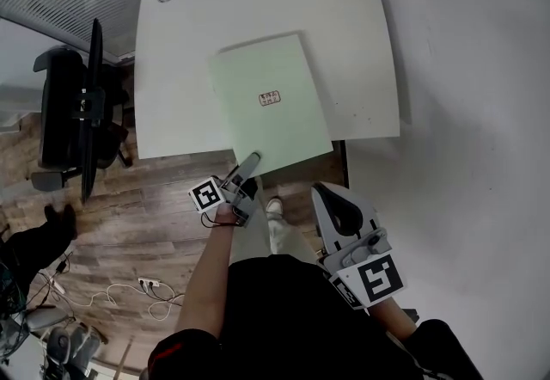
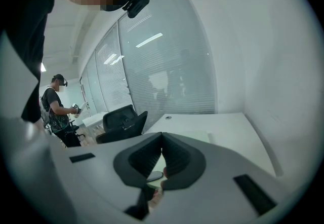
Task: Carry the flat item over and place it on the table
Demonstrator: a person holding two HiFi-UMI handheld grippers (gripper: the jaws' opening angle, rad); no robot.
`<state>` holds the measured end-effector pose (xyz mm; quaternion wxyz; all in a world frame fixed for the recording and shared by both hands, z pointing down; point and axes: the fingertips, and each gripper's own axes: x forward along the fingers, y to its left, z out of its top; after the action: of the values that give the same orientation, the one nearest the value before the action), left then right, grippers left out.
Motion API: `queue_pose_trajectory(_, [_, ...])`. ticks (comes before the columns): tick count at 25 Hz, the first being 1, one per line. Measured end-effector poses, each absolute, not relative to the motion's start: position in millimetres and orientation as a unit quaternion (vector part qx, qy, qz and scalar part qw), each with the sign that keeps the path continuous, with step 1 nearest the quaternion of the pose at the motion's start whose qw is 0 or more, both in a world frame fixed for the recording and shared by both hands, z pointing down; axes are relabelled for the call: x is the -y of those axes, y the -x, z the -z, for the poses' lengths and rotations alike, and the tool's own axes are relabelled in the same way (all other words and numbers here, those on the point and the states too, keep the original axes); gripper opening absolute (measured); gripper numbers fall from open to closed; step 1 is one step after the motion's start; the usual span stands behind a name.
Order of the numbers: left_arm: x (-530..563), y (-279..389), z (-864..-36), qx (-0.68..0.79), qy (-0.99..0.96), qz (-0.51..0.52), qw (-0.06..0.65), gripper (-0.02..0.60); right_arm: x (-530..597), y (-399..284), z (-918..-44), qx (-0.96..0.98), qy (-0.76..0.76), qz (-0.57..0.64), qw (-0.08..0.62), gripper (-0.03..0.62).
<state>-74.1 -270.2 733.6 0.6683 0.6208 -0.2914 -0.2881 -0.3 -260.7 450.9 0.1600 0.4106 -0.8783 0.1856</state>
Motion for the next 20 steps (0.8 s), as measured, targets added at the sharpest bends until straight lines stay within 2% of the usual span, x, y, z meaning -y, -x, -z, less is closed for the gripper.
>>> queue_pose_trajectory(9, [276, 76, -743, 0.299, -0.62, 0.271, 0.673, 0.29, 260, 4, -455, 0.878, -0.409, -0.191, 0.161, -0.002])
queue_pose_trajectory(12, [274, 75, -748, 0.309, -0.615, 0.25, 0.681, 0.349, 259, 4, -455, 0.878, -0.408, -0.191, 0.161, -0.002])
queue_pose_trajectory(16, [273, 80, -754, 0.338, -0.63, 0.194, 0.672, 0.39, 257, 6, -450, 0.881, -0.407, -0.186, 0.156, -0.002])
queue_pose_trajectory(20, [273, 84, -753, 0.363, -0.645, 0.155, 0.654, 0.393, 253, 5, -444, 0.883, -0.408, -0.179, 0.15, -0.002])
